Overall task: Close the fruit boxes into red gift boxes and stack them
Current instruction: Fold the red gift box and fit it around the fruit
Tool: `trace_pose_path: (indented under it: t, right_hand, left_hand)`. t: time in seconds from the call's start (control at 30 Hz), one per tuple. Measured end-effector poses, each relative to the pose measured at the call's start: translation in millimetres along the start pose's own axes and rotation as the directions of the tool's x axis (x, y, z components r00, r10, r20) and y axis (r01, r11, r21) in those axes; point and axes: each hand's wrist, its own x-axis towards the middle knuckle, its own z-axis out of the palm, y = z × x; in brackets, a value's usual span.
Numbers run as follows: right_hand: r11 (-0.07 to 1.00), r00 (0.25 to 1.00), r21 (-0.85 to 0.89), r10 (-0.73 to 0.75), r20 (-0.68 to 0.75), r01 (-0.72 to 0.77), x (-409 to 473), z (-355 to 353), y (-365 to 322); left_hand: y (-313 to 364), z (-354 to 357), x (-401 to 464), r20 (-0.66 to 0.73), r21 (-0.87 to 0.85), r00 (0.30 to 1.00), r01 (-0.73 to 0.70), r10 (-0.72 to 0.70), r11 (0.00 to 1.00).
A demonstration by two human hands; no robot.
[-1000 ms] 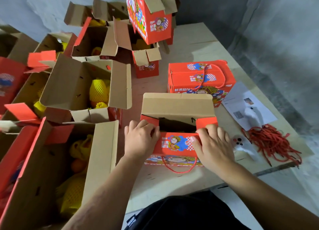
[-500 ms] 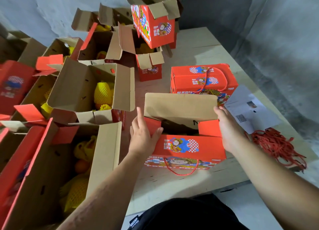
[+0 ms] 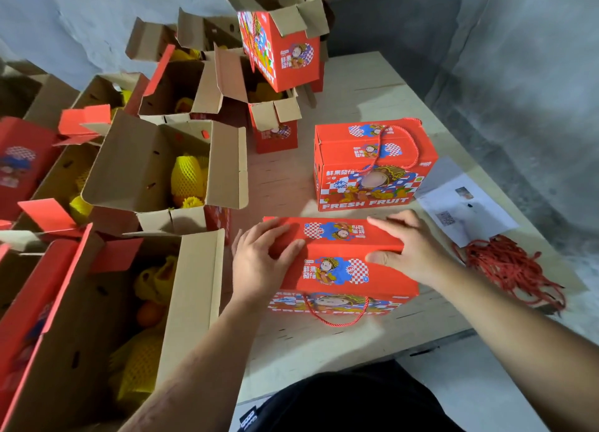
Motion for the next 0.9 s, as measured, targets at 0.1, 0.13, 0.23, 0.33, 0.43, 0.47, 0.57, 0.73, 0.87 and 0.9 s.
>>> trace_pose_path:
  t: [0.1,0.13,0.23,0.33,0.43,0.47,0.57,0.73,0.87,0.9]
  right_hand:
    - [0.957,0.997,-0.285,-0.03,0.069,0.049,10,-13,-5]
    - [0.93,0.995,-0.358,-0.048,0.091,0.078,12,-13,-6]
    - [0.859,0.988,-0.507,0.013,0.154,0.068,13,-8,-8]
    - [0.832,0.973,-0.554,0.099,0.21,0.035,16,-5,-9]
    - [0.864,0.953,-0.502,0.126,0.275,0.031,22,-8,-9]
    - [0.879,0.947,-0.477,0.134,0.293,0.023,24,-8,-8]
    - [0.912,0.942,-0.411,0.146,0.303,-0.01,23,-1,-5]
    - [0.935,0.979,-0.351,0.115,0.17,-0.049,10,14,0]
    - [0.947,0.943,-0.308,0.184,0.277,-0.094,17,10,0]
    - [0.944,0.934,-0.315,0.198,0.296,-0.1,18,10,-2]
  left_hand:
    - [3,-7,14,0.065,0.309,0.994,-0.101,0.085,0.946]
    - [2,-9,20,0.12,0.391,0.986,-0.156,0.117,0.907]
    - [4,-15,39,0.266,0.536,0.945,-0.311,0.192,0.785]
    - [5,-16,44,0.299,0.599,0.905,-0.424,0.302,0.679]
    - [7,-16,48,0.306,0.627,0.91,-0.414,0.281,0.66]
    - [8,-15,51,0.323,0.631,0.92,-0.385,0.223,0.673]
    - [2,-12,60,0.374,0.607,0.916,-0.359,0.144,0.709]
    - [-13,-14,73,0.551,0.374,0.82,-0.407,0.153,0.834]
    - [-11,-8,73,0.582,0.457,0.811,-0.387,0.06,0.8]
    - [-10,-4,70,0.587,0.468,0.809,-0.357,0.017,0.809]
